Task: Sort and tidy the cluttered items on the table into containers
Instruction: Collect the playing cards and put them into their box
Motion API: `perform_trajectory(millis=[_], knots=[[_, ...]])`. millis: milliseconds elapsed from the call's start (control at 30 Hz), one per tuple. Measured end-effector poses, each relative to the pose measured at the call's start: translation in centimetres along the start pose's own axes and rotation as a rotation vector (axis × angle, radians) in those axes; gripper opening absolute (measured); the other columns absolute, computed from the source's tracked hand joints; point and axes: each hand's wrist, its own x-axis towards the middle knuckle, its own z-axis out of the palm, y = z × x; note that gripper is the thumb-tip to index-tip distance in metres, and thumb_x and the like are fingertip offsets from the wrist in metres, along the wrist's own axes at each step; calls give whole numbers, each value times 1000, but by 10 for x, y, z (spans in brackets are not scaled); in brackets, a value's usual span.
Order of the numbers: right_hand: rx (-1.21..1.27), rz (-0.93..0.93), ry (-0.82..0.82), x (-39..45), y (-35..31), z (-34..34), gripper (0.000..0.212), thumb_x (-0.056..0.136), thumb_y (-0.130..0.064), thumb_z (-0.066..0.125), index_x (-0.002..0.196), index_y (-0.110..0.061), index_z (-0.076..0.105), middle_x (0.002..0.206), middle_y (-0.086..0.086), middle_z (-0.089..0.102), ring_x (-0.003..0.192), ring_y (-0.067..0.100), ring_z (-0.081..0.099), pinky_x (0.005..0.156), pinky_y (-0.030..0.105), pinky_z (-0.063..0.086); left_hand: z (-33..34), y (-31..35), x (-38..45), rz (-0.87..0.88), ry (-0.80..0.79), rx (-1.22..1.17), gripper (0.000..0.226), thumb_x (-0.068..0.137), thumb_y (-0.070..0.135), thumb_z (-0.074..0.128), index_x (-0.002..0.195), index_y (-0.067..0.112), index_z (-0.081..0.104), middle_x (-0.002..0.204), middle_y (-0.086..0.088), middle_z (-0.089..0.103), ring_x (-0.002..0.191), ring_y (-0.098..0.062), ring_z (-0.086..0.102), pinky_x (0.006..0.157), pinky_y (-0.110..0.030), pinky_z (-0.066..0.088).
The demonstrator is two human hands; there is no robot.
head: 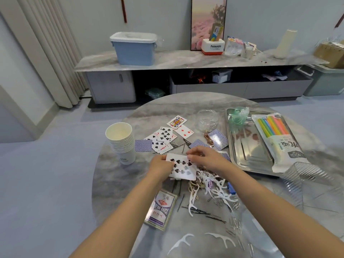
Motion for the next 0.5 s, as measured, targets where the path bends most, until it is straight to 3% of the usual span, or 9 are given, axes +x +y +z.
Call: perform_trajectory(millis=[100,200,267,333,500], knots=[[-228,-83,71,38,-5,8,21,93,-20,55,113,-21,63,106,-4,61,92,12,56,76,21,44,-22,-6,13,16,132,86,19,91,-1,50,100,14,58,81,-1,61,71,-15,57,59,-23,45],[-466,-152,67,86,-8,20,29,92,-18,54,121,-19,61,123,5,57,109,20,53,91,28,40,-42,-12,30,6,221,121,20,89,0,51,99,13,61,83,-2,62,75,-18,59,62,-26,45],[-641,-192,21,117,-13,27,39,91,-24,58,129,-21,55,136,5,48,125,22,43,102,32,33,-48,-14,35,6,252,134,18,89,-1,51,92,16,58,79,-1,61,71,-17,58,61,-27,45],[-789,-228,-63,148,-20,37,52,90,-33,58,140,-24,43,149,1,34,136,23,31,111,36,27,-53,-19,41,11,264,150,16,88,2,52,96,14,60,89,-4,64,80,-21,60,68,-27,46],[-1021,-223,-227,174,-25,59,64,94,-46,45,149,-27,19,159,2,7,145,22,7,116,35,11,-57,-21,45,44,242,185,22,87,4,54,106,10,61,98,-3,65,88,-18,61,71,-24,44]])
